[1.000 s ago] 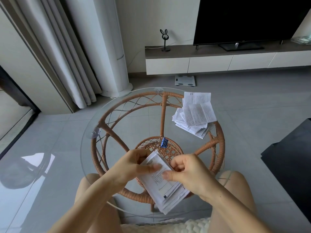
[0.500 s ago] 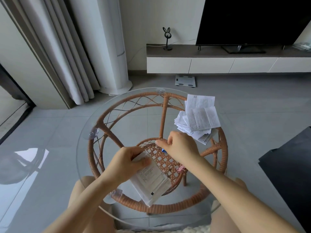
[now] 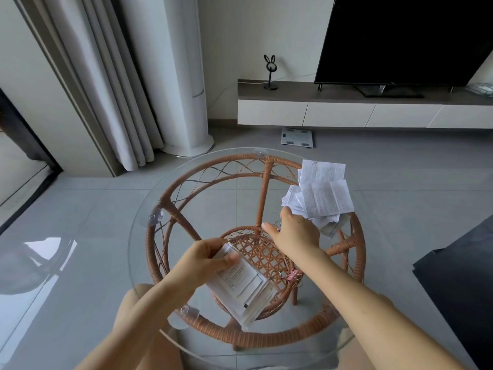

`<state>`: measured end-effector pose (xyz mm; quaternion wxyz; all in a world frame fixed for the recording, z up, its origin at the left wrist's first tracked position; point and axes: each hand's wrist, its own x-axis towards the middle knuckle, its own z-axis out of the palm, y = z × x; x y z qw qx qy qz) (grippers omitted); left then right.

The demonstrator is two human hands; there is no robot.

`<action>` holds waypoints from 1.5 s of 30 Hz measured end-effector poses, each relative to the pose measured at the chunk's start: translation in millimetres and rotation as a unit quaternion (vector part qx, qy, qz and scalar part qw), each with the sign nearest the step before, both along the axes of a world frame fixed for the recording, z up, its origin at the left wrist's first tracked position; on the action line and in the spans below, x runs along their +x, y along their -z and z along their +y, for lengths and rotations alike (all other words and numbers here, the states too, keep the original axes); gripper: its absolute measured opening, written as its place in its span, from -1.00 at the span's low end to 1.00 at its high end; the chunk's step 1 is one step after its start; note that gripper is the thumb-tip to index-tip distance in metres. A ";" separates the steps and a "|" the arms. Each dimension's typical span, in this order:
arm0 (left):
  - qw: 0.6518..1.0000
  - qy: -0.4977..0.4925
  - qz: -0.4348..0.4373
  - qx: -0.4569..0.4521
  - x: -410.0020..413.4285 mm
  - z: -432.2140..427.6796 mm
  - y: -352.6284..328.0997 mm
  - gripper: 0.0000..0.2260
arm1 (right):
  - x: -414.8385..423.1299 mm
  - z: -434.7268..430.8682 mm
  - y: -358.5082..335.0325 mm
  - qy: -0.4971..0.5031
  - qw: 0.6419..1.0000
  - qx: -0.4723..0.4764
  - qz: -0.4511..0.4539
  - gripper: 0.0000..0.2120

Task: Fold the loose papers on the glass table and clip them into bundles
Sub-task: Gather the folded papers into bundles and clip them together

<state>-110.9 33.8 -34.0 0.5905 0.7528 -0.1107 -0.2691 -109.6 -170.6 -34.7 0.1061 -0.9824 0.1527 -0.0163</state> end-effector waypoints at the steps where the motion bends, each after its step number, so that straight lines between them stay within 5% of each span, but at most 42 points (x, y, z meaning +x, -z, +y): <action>1: 1.000 -0.002 -0.003 0.006 1.7 0.8 0.2 -0.75 | 1.4 1.5 1.2 -0.003 1.000 0.000 0.014 -0.61; 4: 1.000 -0.003 -0.020 0.021 7.0 1.7 -1.8 -0.87 | 2.7 2.7 3.8 -0.008 0.999 0.049 0.011 -0.82; 6: 0.999 0.002 -0.027 0.031 9.6 3.2 -3.2 -0.87 | -0.1 2.2 0.7 -0.004 0.985 0.173 -0.027 -0.91; 9: 1.000 0.027 -0.007 0.004 8.9 5.6 -10.3 -0.83 | -15.9 5.7 -13.6 -0.004 0.870 0.492 -0.044 -0.91; 12: 0.996 0.068 0.023 -0.049 1.3 6.2 -15.7 -0.79 | -37.4 8.1 -23.8 -0.028 0.779 0.626 -0.012 -0.90; 21: 0.987 0.149 -0.061 -0.013 -23.3 6.0 -26.0 -0.71 | -78.0 18.4 -26.5 -0.018 0.786 0.618 -0.005 -0.93; 27: 0.982 0.173 -0.073 -0.014 -28.4 6.7 -35.3 -0.65 | -87.5 11.7 -41.0 -0.058 0.814 0.575 0.065 -0.49; 32: 0.984 0.166 -0.048 -0.037 -33.9 7.4 -39.9 -0.77 | -90.0 4.8 -50.2 -0.080 0.772 0.616 0.133 -0.58; 38: 0.991 0.120 0.007 -0.061 -35.9 9.5 -49.5 -0.87 | -95.3 -1.8 -56.0 -0.049 0.736 0.675 0.011 -0.78; 45: 0.992 0.114 0.023 -0.047 -41.1 1.7 -62.1 -0.93 | -107.3 6.3 -60.7 -0.040 0.725 0.687 -0.025 -0.78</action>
